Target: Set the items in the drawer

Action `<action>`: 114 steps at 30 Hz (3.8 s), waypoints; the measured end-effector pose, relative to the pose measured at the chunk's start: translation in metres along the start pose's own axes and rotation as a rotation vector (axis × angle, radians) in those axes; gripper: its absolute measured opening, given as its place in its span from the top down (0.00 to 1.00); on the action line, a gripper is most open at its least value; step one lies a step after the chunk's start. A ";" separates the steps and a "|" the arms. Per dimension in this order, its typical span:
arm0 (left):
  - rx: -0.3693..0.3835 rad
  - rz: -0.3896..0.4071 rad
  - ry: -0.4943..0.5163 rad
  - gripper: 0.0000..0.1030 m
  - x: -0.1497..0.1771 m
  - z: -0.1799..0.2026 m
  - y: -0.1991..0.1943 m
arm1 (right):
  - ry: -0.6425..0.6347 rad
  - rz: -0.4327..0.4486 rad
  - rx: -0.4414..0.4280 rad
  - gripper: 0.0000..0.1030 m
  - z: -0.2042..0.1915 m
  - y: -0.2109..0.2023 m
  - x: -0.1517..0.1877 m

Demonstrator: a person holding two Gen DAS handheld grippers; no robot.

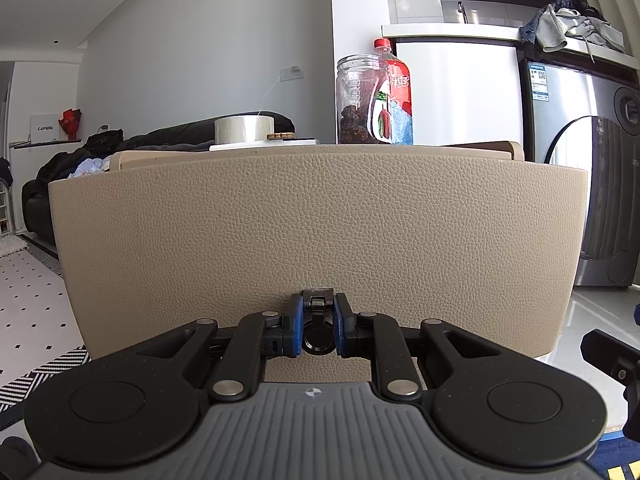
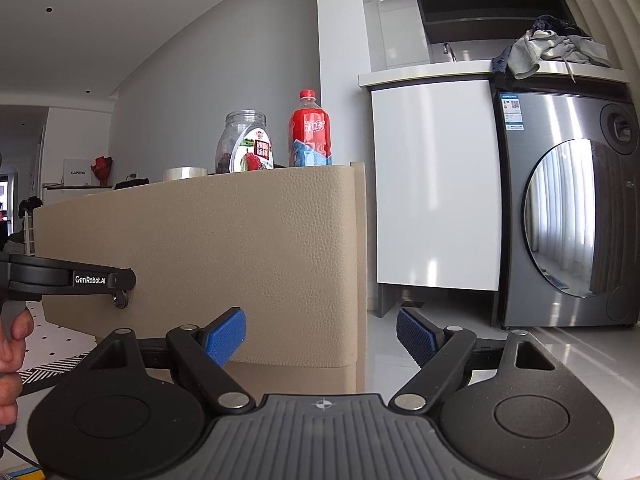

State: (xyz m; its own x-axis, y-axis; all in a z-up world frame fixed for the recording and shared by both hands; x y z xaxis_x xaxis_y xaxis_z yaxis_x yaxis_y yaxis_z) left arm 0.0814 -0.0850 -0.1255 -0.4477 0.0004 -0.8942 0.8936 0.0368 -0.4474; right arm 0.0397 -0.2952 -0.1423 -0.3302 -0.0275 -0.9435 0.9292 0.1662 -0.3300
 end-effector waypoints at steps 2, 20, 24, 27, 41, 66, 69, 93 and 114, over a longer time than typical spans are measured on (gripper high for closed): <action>0.012 -0.006 -0.012 0.83 0.000 -0.002 -0.002 | -0.014 0.009 0.003 0.17 -0.001 -0.002 -0.001; 0.031 -0.015 -0.041 0.84 0.011 -0.005 -0.023 | -0.022 0.034 -0.011 0.17 -0.002 -0.009 -0.003; 0.039 -0.014 -0.051 0.83 0.014 -0.007 -0.028 | -0.014 0.037 -0.023 0.17 -0.002 -0.012 -0.003; 0.039 -0.014 -0.052 0.83 0.015 -0.006 -0.031 | -0.017 0.045 -0.030 0.17 -0.004 -0.014 -0.004; 0.038 -0.010 -0.048 0.84 0.022 -0.005 -0.044 | -0.014 0.068 -0.027 0.17 -0.008 -0.026 -0.008; 0.038 -0.015 -0.060 0.84 0.029 -0.007 -0.062 | -0.008 0.082 -0.074 0.17 -0.011 -0.048 -0.003; 0.036 -0.016 -0.060 0.84 0.030 -0.007 -0.064 | -0.023 0.082 -0.079 0.17 -0.015 -0.048 -0.001; 0.037 -0.015 -0.064 0.84 0.036 -0.008 -0.078 | -0.027 0.105 -0.074 0.17 -0.016 -0.053 -0.002; 0.014 0.001 -0.057 0.84 0.021 -0.025 -0.099 | -0.063 0.107 -0.060 0.17 -0.021 -0.051 0.002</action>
State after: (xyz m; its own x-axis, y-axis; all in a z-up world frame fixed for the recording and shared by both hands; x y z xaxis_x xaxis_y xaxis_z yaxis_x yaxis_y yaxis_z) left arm -0.0174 -0.0639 -0.0989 -0.4447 -0.0568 -0.8939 0.8945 0.0232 -0.4465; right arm -0.0119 -0.2826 -0.1266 -0.2170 -0.0676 -0.9738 0.9463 0.2301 -0.2269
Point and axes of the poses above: each gripper's, at about its wrist camera, not at the fingertips, and y roughly the way its jaws point, z to its right, x to its underside, the point moved 5 cm from there along y, roughly the way its jaws point, and after that the axes turned 12 degrees about -z, right-handed, at the moved point
